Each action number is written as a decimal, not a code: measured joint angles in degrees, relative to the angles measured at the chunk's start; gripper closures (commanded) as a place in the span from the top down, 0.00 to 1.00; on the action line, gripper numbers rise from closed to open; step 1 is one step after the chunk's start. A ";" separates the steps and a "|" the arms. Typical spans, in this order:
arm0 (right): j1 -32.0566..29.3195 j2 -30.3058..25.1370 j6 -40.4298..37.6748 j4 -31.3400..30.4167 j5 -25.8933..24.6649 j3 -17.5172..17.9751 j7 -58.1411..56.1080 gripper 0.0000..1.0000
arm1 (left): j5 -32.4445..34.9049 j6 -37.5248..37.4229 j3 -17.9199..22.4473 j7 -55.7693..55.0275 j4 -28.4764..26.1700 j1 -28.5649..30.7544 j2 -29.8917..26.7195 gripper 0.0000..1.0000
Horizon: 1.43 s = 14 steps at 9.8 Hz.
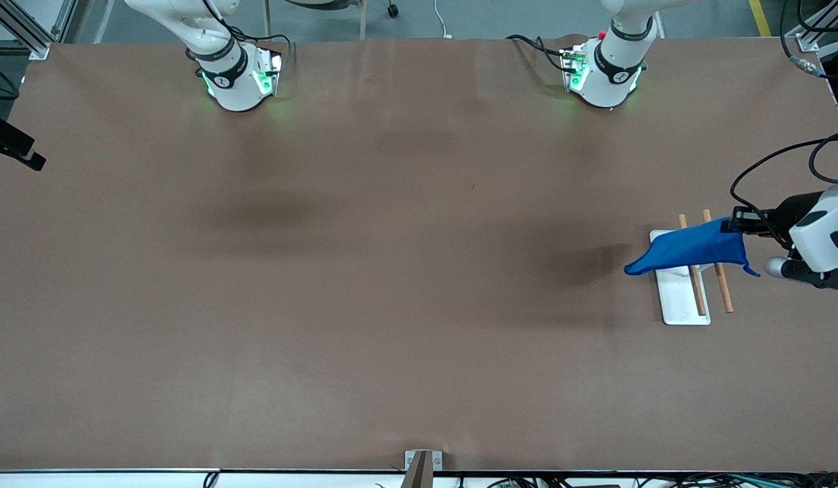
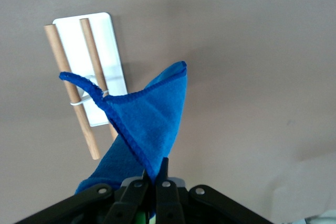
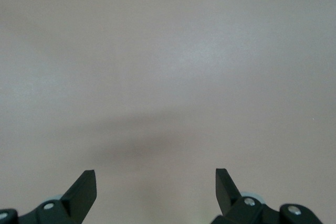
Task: Right arm passes towel to left arm to hang
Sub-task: 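Lower the towel over the wooden dowels with the left gripper, then open the left gripper to release the towel onto the dowels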
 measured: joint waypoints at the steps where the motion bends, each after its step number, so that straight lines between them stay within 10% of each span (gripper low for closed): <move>1: 0.00 -0.01 -0.09 0.60 -0.01 -0.10 -0.05 1.00 | 0.17 1.99 0.86 -1.00 -1.43 0.78 0.05 0.00; 9: 0.06 0.10 -1.62 1.41 -1.05 0.58 2.51 1.00 | 8.04 8.42 11.92 -3.82 -7.00 2.33 0.13 0.12; 10: -0.02 0.15 -1.93 1.39 -1.52 0.48 1.99 1.00 | 8.04 8.44 11.96 -4.54 -7.56 2.72 0.13 0.36; 11: -0.19 0.23 -2.24 1.38 -1.73 0.41 1.83 1.00 | 8.04 8.44 11.93 -6.35 -7.98 2.69 0.13 0.89; 14: -0.54 0.52 -2.47 1.38 -1.79 0.36 1.81 1.00 | 8.04 8.43 11.07 -12.45 -8.54 2.16 -0.88 1.00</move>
